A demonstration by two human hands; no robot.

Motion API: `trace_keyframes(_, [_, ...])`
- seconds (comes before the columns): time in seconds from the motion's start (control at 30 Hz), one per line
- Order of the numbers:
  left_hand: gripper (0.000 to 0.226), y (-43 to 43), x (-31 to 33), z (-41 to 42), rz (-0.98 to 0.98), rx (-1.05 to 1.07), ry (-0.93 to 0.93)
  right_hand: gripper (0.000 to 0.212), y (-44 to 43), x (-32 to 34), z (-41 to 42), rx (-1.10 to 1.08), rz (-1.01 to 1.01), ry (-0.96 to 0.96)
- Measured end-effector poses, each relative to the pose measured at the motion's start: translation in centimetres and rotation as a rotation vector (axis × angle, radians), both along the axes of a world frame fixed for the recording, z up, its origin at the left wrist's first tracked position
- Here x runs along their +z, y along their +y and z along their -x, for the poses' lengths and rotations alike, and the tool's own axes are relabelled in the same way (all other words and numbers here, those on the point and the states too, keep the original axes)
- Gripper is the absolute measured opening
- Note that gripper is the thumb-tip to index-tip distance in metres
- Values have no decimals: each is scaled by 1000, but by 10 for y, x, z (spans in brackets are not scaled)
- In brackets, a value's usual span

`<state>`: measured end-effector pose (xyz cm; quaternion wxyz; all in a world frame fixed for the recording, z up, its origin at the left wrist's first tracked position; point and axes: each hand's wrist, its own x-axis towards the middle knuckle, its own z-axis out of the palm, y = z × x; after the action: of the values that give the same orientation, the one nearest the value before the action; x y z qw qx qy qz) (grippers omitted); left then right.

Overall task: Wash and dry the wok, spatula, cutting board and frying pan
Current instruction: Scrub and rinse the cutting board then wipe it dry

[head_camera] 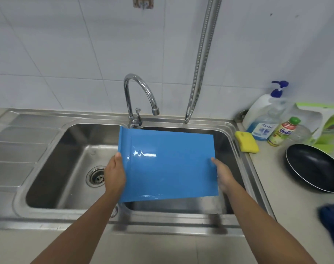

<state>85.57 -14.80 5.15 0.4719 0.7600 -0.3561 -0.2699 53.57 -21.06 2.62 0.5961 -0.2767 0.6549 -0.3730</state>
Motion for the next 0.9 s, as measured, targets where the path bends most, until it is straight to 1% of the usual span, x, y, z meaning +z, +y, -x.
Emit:
trace_keyframes(0.13, [53, 0, 3, 17, -114, -16, -91, 37, 5, 3, 24, 10, 15, 21])
trace_keyframes(0.23, [63, 0, -3, 28, -185, -18, -103, 50, 15, 22, 39, 17, 85, 113])
trace_keyframes(0.43, [64, 8, -7, 69, -248, -43, -64, 43, 48, 42, 86, 48, 282, 308])
trace_keyframes(0.53, [64, 11, -17, 89, -260, -47, -2, 38, 68, 38, 126, -62, 324, 435])
trace_keyframes(0.6, [64, 13, -22, 100, -264, -27, 47, 35, 85, 32, 163, -221, 318, 636])
trace_keyframes(0.67, [63, 14, -26, 112, -265, -21, 78, 37, 105, 22, 204, -363, 251, 889])
trace_keyframes(0.7, [61, 15, -27, 117, -263, -22, 89, 39, 117, 19, 222, -391, 172, 1014])
trace_keyframes(0.77, [59, 17, -24, 126, -263, -24, 96, 47, 135, 9, 253, -352, -45, 1186])
trace_keyframes(0.83, [62, 17, -25, 133, -267, -40, 72, 63, 146, 1, 269, -251, -265, 1225])
trace_keyframes(0.9, [64, 17, -26, 141, -264, -60, 63, 77, 153, -8, 279, -202, -368, 1218])
